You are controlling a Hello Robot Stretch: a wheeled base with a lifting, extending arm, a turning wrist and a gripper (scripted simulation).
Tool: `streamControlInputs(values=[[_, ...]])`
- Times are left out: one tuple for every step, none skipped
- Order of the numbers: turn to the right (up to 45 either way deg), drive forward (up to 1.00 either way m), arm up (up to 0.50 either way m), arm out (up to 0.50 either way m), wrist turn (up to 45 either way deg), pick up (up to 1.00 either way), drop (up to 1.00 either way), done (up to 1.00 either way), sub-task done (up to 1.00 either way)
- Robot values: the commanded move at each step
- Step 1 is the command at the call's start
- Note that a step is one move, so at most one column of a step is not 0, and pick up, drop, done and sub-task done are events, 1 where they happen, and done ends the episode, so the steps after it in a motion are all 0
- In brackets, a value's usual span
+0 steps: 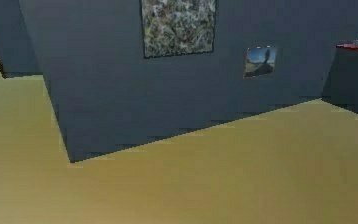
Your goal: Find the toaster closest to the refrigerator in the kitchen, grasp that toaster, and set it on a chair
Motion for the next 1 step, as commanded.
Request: streamControlInputs(values=[[-45.0, 0.00, 0.00, 0.00, 0.0, 0.00, 0.00, 0.00, 0.00]])
